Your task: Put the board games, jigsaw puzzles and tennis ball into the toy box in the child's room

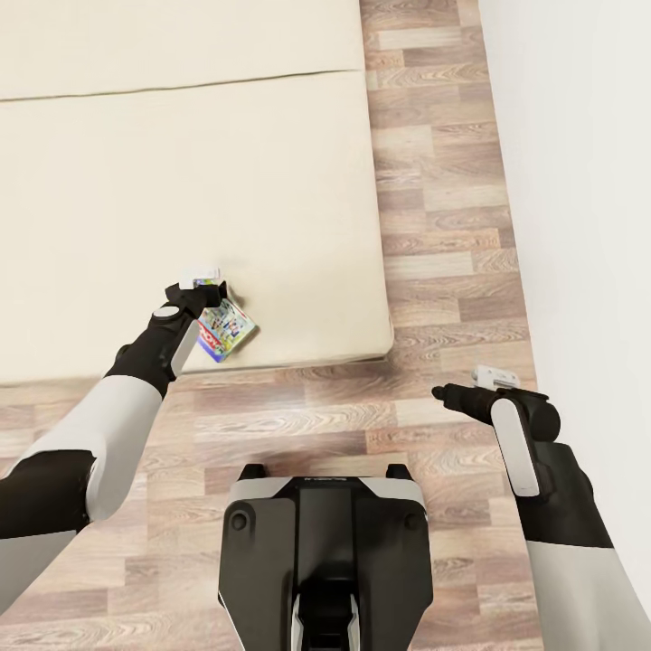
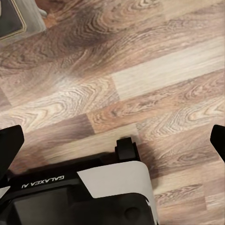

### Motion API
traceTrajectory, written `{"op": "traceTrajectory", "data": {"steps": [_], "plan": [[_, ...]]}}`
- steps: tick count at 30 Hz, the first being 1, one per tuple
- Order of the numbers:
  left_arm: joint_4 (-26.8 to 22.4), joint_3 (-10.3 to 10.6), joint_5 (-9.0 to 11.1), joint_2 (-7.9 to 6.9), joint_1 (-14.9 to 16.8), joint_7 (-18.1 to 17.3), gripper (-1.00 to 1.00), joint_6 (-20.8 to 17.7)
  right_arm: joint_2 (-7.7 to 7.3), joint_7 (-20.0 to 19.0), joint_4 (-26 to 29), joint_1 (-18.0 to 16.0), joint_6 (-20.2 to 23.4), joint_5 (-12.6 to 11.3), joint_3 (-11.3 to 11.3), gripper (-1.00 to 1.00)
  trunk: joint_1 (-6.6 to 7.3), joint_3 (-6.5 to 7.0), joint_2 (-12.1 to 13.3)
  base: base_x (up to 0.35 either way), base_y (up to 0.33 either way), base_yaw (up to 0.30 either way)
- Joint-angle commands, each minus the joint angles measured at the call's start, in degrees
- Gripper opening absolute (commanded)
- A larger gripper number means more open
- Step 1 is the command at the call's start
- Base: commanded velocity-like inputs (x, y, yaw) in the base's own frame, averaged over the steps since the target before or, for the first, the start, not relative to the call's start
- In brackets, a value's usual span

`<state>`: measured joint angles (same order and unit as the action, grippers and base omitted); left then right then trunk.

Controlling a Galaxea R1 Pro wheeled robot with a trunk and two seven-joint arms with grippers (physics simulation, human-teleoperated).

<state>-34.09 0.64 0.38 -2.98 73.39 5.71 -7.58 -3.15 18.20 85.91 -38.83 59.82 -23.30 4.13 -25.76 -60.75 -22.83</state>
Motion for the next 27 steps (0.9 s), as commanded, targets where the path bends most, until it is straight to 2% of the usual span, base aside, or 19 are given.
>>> {"op": "traceTrajectory", "data": {"steps": [1,16,27], "plan": [[-0.1,0.1,0.0,-0.01,0.0,0.2,1.00,-0.3,-0.02,0.5,0.0,0.0,0.2,-0.6,0.0,1.00,-0.03,-0.06,-0.1,-0.172,0.000,0.000],[-0.1,0.1,0.0,-0.01,0.0,0.2,1.00,-0.3,-0.02,0.5,0.0,0.0,0.2,-0.6,0.0,1.00,-0.03,-0.06,-0.1,-0.144,0.000,0.000],[-0.2,0.1,0.1,-0.01,0.0,0.2,1.00,-0.2,-0.02,0.4,0.0,0.0,0.2,-0.6,0.0,1.00,-0.03,-0.06,-0.1,-0.028,0.000,0.000]]}}
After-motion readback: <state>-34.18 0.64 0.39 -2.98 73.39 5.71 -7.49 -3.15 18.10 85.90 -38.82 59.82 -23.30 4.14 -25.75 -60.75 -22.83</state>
